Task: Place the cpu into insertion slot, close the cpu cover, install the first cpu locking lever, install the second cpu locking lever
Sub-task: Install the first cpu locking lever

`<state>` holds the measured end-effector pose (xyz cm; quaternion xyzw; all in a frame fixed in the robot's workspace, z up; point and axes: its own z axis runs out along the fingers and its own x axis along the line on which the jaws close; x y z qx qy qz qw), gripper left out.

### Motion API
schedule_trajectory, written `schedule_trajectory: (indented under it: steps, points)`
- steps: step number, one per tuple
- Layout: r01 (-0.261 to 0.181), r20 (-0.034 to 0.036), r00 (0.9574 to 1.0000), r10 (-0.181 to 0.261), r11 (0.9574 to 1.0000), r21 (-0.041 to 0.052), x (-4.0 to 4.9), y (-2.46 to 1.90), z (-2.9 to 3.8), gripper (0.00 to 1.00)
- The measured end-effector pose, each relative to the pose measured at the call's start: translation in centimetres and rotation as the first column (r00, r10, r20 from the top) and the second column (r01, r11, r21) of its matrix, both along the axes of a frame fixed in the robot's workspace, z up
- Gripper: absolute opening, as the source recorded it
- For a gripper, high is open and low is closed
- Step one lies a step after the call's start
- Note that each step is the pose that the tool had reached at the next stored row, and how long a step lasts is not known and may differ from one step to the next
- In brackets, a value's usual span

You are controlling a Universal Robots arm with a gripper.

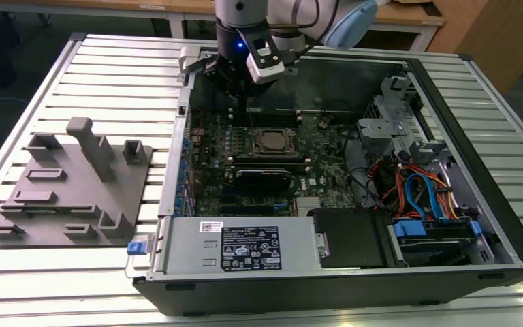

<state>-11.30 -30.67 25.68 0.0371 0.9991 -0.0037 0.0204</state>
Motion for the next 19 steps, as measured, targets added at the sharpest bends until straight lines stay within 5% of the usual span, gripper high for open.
schedule_trajectory:
  steps: [19]
  points:
    - [0.0,-0.0001,1.0,0.0,1.0,0.0013,1.2,0.35,0.0,0.1]
